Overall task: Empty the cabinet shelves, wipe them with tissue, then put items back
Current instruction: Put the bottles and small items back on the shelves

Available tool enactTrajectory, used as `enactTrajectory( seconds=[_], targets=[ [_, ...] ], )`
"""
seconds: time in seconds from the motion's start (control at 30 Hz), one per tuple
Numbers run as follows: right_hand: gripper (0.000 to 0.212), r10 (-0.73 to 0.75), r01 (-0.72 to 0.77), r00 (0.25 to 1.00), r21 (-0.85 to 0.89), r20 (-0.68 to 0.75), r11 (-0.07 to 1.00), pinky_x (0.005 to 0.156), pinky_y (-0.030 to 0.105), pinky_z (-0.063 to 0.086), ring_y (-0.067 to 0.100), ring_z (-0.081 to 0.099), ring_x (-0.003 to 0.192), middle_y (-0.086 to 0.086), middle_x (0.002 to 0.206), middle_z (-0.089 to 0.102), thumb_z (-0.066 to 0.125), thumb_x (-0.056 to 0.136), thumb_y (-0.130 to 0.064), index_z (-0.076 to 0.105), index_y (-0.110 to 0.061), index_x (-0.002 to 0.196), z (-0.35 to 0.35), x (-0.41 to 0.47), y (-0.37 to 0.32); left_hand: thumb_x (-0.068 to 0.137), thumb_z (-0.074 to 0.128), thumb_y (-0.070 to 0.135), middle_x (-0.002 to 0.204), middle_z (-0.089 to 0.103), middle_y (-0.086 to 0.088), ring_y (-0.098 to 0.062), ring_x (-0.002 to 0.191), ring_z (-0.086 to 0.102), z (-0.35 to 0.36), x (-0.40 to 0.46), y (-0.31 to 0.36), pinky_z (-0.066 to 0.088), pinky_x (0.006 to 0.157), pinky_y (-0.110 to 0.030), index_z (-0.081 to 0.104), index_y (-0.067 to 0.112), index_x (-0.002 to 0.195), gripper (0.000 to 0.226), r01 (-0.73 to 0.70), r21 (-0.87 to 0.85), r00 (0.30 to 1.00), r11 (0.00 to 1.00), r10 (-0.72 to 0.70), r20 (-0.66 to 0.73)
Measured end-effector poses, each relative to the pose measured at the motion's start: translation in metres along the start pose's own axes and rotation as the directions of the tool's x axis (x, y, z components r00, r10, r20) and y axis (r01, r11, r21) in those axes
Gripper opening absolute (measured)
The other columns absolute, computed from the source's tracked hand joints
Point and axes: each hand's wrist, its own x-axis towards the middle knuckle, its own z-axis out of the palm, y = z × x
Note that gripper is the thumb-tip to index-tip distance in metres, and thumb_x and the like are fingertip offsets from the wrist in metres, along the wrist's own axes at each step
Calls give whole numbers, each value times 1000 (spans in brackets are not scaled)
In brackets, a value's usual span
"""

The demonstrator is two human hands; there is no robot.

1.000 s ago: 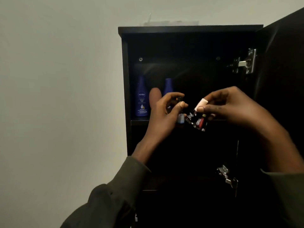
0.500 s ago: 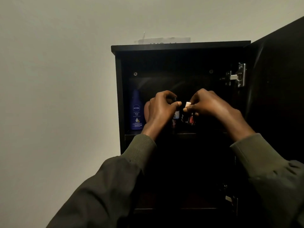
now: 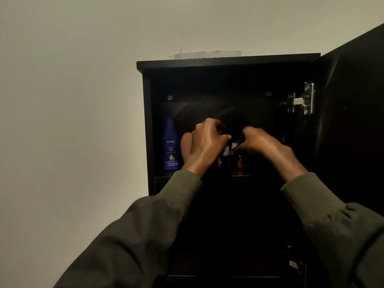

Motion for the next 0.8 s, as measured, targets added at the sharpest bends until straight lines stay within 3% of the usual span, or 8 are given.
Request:
enactTrajectory(
  seconds=[0.1,0.37,0.6,0.8],
  targets=[
    [30,9,-10,1000,-23,-12,1000,58,28,43,15,56,76,0,87,55,76,80,-30,48,-24,87,2,4,-2,88,71,29,99,66,9,3,70,51,-1,0,-2,37,49,0,68,19,114,28,-2,14,1000,1000,2,6],
    [30,15,-16,999,-33,-47,999,55,27,39,14,50,73,1,86,50,75,83,-28,49,-21,97,0,4,-2,86,75,27,98,69,4,2,71,55,4,6,-4,40,49,-7,69,17,112,28,0,-22,1000,1000,0,26],
    [35,-53,57,995,50,-90,997,73,31,50,14,57,82,2,95,57,78,79,-22,56,-18,105,3,9,10,85,75,25,100,68,3,-1,78,59,8,4,-5,42,54,-8,68,15,112,29,-13,-62,1000,998,14,22],
    [36,-126,143,970,71,-207,987,68,23,49,10,59,88,-2,106,59,76,80,-14,60,-22,111,9,11,24,86,75,24,102,69,1,-1,80,61,9,4,-7,45,57,-8,68,13,112,29,-29,-81,999,996,32,35]
  ],
)
